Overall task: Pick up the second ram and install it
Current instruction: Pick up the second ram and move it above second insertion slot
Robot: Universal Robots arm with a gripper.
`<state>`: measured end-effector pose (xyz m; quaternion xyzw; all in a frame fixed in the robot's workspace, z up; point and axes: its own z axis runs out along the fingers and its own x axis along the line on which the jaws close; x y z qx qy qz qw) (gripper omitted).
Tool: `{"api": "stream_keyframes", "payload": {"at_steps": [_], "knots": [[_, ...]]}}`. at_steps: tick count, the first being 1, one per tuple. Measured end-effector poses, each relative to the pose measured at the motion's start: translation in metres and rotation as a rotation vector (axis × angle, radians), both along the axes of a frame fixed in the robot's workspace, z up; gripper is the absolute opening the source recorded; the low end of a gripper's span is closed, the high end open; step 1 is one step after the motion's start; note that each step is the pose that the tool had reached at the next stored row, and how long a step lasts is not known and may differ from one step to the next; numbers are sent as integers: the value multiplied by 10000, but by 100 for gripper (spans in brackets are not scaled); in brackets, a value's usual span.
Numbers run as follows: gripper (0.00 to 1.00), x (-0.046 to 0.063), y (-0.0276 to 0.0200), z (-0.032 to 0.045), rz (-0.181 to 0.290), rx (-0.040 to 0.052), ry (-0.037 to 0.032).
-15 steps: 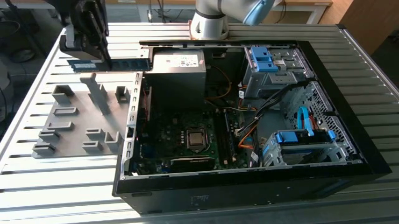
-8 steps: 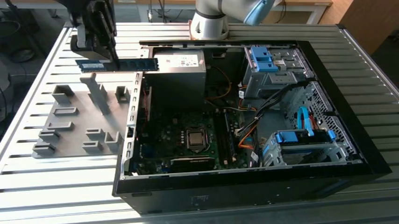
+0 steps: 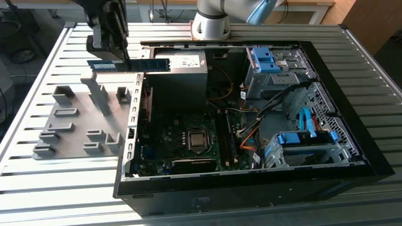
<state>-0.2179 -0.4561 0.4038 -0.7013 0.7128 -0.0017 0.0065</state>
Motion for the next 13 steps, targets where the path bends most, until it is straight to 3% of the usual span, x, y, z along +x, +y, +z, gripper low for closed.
{"api": "stream_keyframes", "payload": {"at_steps": [13], "knots": [[14,283,0,-5,-1,0,-2]]}}
